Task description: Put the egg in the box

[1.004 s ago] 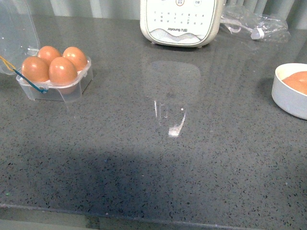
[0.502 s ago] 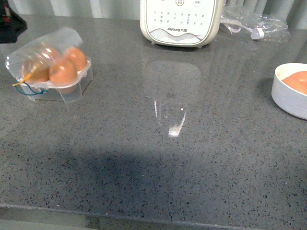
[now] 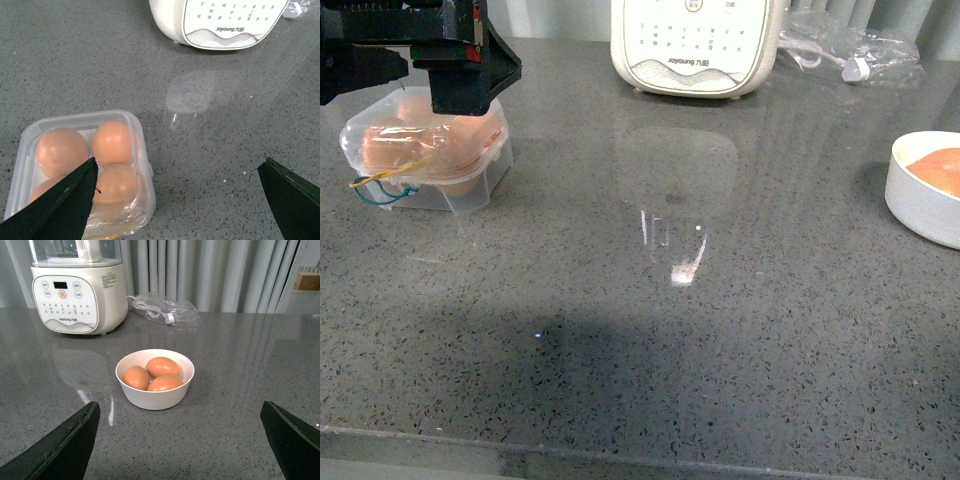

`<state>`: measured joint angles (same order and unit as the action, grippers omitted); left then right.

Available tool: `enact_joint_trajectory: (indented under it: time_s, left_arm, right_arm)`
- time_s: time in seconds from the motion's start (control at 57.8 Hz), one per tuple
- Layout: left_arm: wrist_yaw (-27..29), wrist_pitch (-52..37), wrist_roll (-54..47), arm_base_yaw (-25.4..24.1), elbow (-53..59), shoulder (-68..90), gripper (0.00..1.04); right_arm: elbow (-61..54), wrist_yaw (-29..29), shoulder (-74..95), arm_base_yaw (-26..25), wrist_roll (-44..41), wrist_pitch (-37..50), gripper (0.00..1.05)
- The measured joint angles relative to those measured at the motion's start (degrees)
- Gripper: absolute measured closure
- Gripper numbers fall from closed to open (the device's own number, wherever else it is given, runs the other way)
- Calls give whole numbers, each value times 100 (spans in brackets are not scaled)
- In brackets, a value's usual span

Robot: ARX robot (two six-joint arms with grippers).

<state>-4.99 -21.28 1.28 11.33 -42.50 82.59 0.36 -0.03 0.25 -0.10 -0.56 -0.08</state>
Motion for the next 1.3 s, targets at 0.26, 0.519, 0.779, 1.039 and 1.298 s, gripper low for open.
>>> enact_joint_trajectory:
  time_s: [0.26, 0.519, 0.779, 1.039, 1.298]
  left_arm:
    - [39, -31, -133, -83, 166, -299, 7]
    - [-70, 468, -540, -669, 385, -1491, 7]
    - [-815, 1115, -946, -1908, 846, -2632, 7]
    - [-1384, 1453, -1329, -2909, 1261, -3128, 7]
    - [-1193, 94, -807, -2946, 2011, -3480, 22]
  right_arm:
    - [0, -2, 0, 0, 0, 0, 7]
    - [0, -2, 0, 0, 0, 0, 7]
    - [0, -2, 0, 0, 0, 0, 7]
    - [0, -2, 0, 0, 0, 0, 7]
    - [0, -2, 0, 0, -2, 0, 7]
